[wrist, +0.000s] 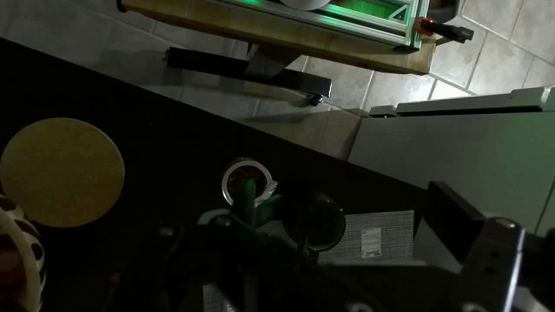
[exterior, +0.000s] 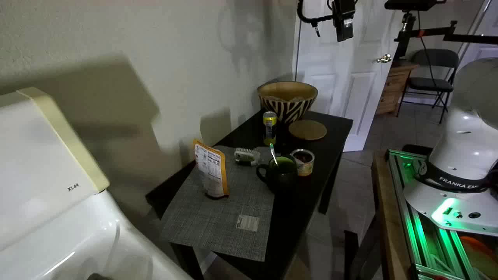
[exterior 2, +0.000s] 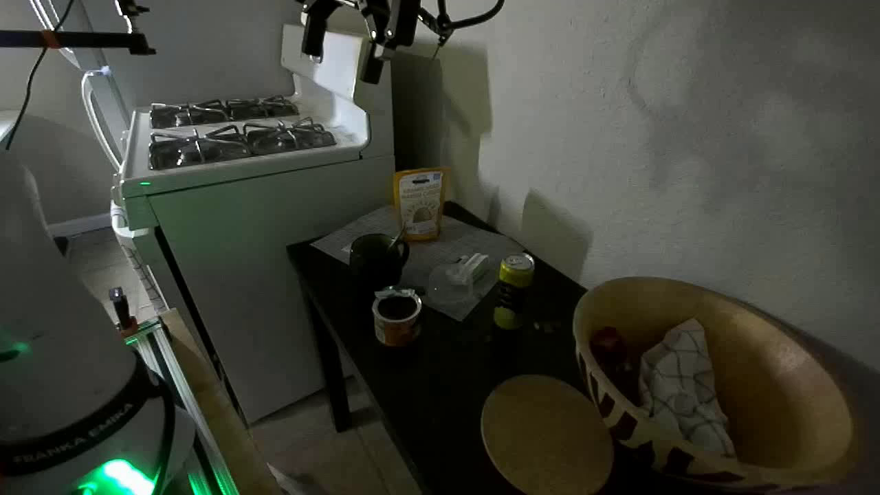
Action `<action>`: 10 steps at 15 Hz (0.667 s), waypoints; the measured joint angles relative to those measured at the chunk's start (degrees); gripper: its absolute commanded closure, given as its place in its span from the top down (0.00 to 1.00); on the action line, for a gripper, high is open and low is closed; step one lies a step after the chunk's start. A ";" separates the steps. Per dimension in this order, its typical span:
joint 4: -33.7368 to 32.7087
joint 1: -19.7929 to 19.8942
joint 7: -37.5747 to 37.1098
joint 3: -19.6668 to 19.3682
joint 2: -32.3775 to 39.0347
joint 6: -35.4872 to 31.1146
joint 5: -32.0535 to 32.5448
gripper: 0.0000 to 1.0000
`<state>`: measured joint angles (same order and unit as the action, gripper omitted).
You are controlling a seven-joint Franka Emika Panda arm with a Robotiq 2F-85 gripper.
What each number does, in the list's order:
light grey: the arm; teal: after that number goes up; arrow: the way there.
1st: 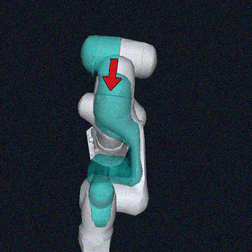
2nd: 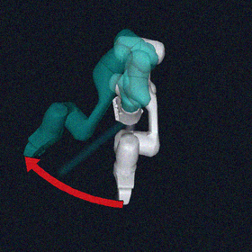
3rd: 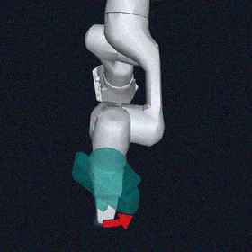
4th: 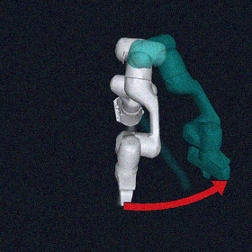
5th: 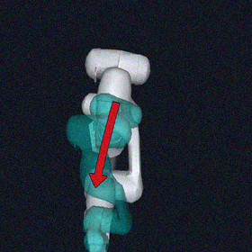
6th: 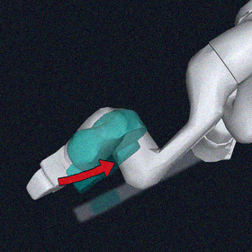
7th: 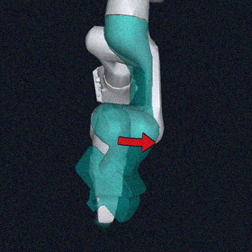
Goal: Put the bowl upright
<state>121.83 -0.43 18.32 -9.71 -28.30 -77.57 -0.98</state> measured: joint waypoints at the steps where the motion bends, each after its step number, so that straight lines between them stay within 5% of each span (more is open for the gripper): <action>1: 0.00 0.00 0.00 0.00 0.00 0.00 0.00 1.00; 10: 0.85 1.36 -5.42 0.36 2.16 -5.08 -0.28 1.00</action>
<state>122.68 0.93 12.91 -9.35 -26.14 -82.65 -1.26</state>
